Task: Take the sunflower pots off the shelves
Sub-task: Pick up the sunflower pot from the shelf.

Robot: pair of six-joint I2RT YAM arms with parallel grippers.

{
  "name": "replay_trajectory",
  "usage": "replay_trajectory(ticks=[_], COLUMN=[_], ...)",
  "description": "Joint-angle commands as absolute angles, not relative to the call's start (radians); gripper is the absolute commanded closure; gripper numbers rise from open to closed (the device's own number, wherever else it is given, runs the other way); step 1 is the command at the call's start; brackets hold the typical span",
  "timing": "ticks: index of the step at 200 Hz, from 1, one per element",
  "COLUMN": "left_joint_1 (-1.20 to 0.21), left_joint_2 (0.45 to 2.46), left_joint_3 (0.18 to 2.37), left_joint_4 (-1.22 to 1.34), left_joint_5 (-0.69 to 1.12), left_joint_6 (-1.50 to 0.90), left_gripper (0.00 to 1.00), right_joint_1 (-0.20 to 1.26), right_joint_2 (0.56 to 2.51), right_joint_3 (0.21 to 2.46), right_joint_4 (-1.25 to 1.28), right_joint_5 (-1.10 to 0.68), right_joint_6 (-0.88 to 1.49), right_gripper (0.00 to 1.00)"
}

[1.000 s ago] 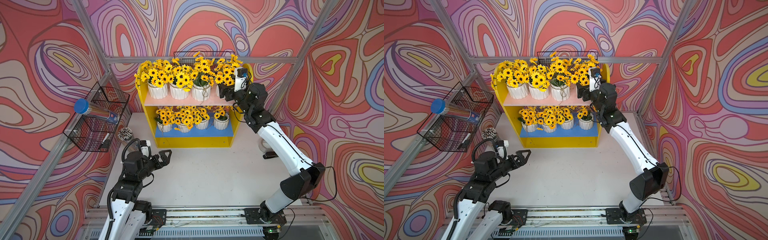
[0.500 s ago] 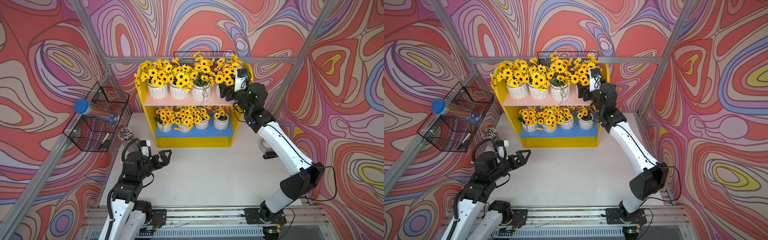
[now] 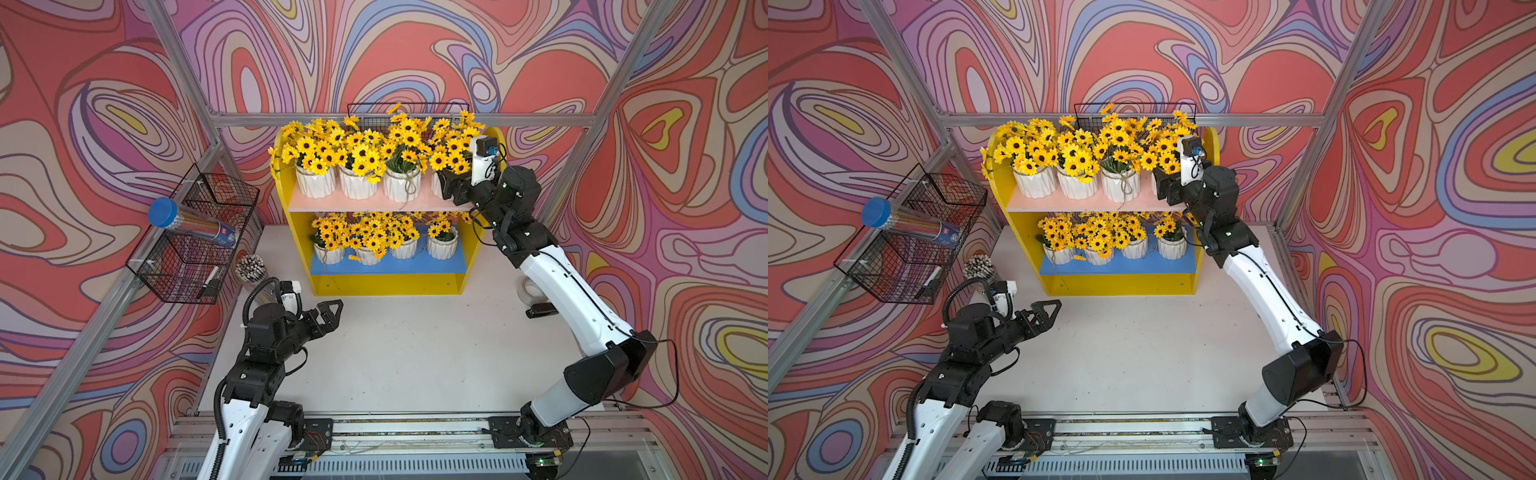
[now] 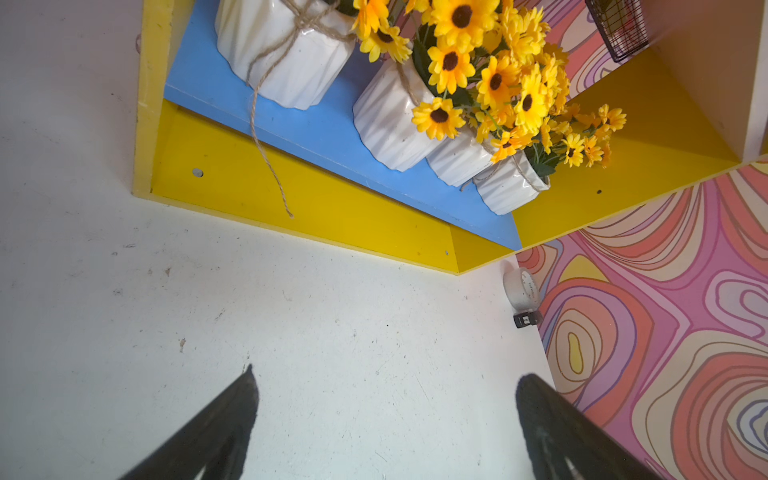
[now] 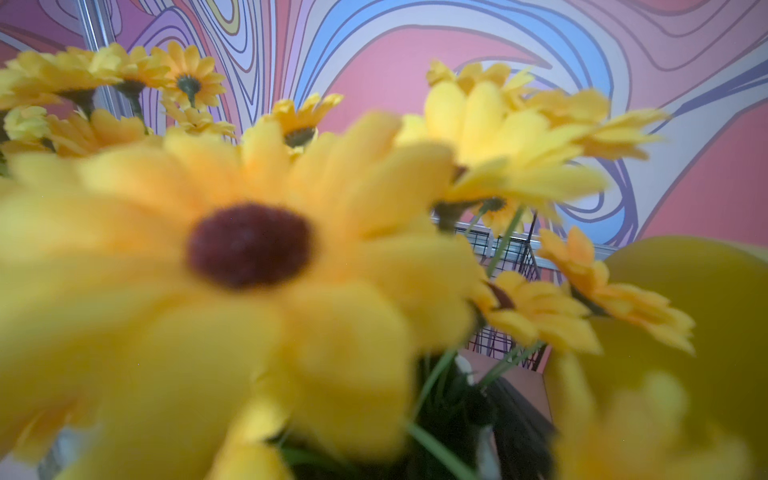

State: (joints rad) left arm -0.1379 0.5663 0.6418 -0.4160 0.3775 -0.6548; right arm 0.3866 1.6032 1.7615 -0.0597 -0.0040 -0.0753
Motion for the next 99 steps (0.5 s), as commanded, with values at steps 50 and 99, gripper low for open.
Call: replay_trajectory(ticks=[50, 99], left_joint_1=[-0.142, -0.143], left_joint_2=[0.549, 0.556], left_joint_3=[0.691, 0.699], left_joint_4=[-0.439, -0.440], left_joint_5=[0.371, 0.377], left_joint_6=[-0.634, -0.631], left_gripper=[0.03, 0.03], right_joint_1=[0.371, 0.371], right_joint_2=[1.558, 1.513], right_joint_3=[1.781, 1.777], right_joint_4=[-0.049, -0.040], right_joint_5=[0.018, 0.016], right_joint_6=[-0.065, -0.064], right_gripper=[1.00, 1.00])
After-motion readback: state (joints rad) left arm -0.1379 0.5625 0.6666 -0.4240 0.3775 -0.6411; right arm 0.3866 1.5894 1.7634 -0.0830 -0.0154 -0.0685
